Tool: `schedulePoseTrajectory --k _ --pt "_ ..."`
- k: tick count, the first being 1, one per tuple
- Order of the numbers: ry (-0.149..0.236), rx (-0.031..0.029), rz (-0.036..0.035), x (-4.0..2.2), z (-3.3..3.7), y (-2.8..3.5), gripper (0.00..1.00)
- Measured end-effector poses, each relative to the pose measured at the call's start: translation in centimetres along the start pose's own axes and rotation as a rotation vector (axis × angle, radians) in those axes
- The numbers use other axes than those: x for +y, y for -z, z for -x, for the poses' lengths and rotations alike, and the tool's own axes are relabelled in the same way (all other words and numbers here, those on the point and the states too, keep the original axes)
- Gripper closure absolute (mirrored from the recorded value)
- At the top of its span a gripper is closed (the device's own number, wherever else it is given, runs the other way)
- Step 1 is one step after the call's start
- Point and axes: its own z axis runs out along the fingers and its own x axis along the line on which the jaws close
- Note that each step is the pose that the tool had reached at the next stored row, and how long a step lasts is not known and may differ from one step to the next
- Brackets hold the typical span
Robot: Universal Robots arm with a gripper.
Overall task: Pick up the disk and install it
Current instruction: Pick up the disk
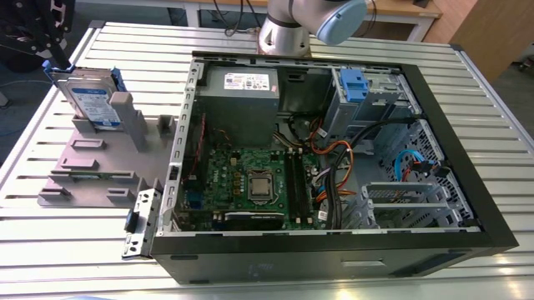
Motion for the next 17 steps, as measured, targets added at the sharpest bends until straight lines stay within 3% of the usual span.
schedulePoseTrajectory --k 17 --pt "0.031 0.0010 0.0008 0.00 0.00 0.00 0.89"
